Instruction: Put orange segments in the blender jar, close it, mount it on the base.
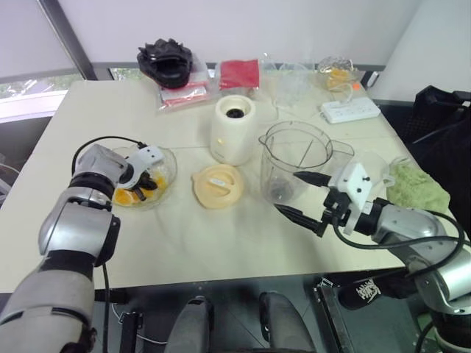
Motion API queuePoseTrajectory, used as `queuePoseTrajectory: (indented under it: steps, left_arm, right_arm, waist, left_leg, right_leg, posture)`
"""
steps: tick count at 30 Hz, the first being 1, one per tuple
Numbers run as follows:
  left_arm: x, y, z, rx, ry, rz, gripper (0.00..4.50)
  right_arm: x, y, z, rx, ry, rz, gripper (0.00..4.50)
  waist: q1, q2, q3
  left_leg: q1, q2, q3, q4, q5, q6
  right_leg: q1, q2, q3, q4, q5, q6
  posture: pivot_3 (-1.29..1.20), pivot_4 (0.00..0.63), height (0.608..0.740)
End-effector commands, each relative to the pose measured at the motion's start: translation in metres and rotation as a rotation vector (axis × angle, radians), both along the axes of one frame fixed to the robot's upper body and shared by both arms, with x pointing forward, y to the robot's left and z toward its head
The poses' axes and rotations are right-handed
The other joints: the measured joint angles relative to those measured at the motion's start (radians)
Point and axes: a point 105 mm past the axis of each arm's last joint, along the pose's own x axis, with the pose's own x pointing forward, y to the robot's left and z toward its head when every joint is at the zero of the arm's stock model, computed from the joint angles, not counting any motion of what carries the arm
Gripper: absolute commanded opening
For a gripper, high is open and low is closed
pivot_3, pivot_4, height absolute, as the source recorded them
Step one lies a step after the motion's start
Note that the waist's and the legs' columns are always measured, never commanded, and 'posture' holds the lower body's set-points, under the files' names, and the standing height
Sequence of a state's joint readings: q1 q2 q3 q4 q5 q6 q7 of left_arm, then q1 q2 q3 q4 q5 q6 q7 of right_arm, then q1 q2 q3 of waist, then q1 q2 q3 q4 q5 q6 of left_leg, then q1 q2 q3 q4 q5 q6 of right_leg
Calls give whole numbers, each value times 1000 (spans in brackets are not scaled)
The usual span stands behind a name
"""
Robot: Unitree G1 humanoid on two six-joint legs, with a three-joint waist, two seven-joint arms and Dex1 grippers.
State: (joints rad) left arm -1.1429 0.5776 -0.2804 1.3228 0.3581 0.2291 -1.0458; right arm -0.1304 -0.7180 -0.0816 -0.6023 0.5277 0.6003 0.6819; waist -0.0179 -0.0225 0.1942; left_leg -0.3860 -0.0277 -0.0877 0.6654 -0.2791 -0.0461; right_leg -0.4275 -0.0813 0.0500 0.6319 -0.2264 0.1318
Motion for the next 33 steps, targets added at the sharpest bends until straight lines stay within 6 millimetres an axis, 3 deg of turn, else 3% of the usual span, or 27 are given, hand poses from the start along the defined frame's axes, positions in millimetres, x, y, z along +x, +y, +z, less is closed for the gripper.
queuePoseTrajectory:
  steps: [1, 14, 21, 28, 33]
  left_arm:
    - [-2, 10, 7, -26, -9, 20, 223]
    - [6, 14, 69, -317, -174, 83, 223]
    - [3, 15, 82, -412, -236, 120, 223]
    - [2, -4, 124, -612, -442, 115, 223]
    - [-4, -21, 138, -673, -486, 100, 223]
  right_arm:
    - [0, 4, 10, 6, -52, 19, 4439]
    - [-1, 4, 8, 6, -48, 19, 4439]
    - [0, 4, 8, 5, -49, 23, 4439]
    - [0, 5, 7, 4, -47, 26, 4439]
    - [0, 5, 7, 5, -48, 22, 4439]
  waist:
    - [0, 0, 0]
    - [2, 0, 0]
    - [-1, 0, 0]
    - [1, 0, 0]
    - [3, 0, 0]
  left_leg:
    - [0, 0, 0, 0, 0, 0]
    - [0, 0, 0, 0, 0, 0]
    - [0, 0, 0, 0, 0, 0]
    - [0, 1, -1, 0, 0, 0]
    - [0, 0, -1, 0, 0, 0]
  right_leg:
    - [0, 0, 0, 0, 0, 0]
    - [0, 0, 0, 0, 0, 0]
    - [0, 0, 0, 0, 0, 0]
    - [0, 0, 0, 0, 0, 0]
    - [0, 0, 0, 0, 0, 0]
  posture:
    - [0, 150, 740]
    - [0, 150, 740]
    - [0, 150, 740]
    - [0, 150, 740]
    - [0, 150, 740]
